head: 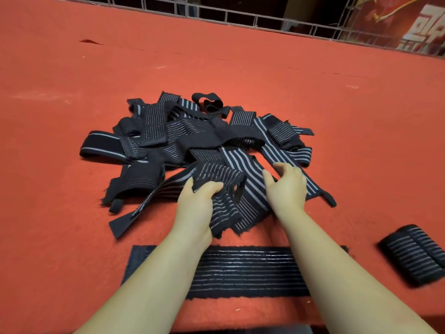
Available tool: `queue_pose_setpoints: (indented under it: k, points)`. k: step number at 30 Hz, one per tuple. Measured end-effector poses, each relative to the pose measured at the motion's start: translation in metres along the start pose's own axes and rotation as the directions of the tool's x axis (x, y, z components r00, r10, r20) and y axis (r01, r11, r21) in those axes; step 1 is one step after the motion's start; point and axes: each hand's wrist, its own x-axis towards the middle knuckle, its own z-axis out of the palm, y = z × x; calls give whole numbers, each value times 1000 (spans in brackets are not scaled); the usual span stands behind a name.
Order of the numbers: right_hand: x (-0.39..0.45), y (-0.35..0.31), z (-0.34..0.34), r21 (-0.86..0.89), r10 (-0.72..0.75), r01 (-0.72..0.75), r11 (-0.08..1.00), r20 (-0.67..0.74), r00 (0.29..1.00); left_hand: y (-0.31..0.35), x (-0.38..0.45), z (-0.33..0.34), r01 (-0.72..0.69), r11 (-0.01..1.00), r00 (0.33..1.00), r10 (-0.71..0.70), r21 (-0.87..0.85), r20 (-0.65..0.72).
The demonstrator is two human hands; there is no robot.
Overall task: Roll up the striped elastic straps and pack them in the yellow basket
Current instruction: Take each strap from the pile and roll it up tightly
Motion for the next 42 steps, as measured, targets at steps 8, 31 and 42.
queue_pose_setpoints:
  k: [8,31,42]
  points:
    - [-96,-33,-35,697,-60,-352,624,492,869,26,-33,-8,-109,994,973,106,7,206]
    - [-128,-32,-79,816,87,-559,147,552,829,-10,-77,-31,-258,879,907,76,402,415]
    - [-113,-26,-130,732,-301,-307,609,571,764,6,-61,-42,104,961,707,-253,257,660]
